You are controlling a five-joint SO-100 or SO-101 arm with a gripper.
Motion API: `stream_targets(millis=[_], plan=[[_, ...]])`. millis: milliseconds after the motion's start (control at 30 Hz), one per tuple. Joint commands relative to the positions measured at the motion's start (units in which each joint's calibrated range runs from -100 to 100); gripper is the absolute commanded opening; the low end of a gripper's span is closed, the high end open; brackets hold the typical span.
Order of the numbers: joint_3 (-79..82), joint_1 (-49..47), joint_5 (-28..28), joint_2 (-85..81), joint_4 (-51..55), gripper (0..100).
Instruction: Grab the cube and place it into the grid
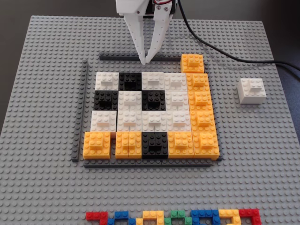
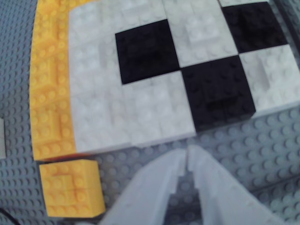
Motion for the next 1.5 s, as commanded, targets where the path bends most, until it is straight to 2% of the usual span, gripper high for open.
stream_targets(millis=[0,1033,1467], plan=[[0.6,-2.3,4.9,-2.0,-4.9,0],[0.2,-2.3,5.0,-2.0,-5.0,0],[-16.2,-4.0,4.4,1.7,0.0,0]])
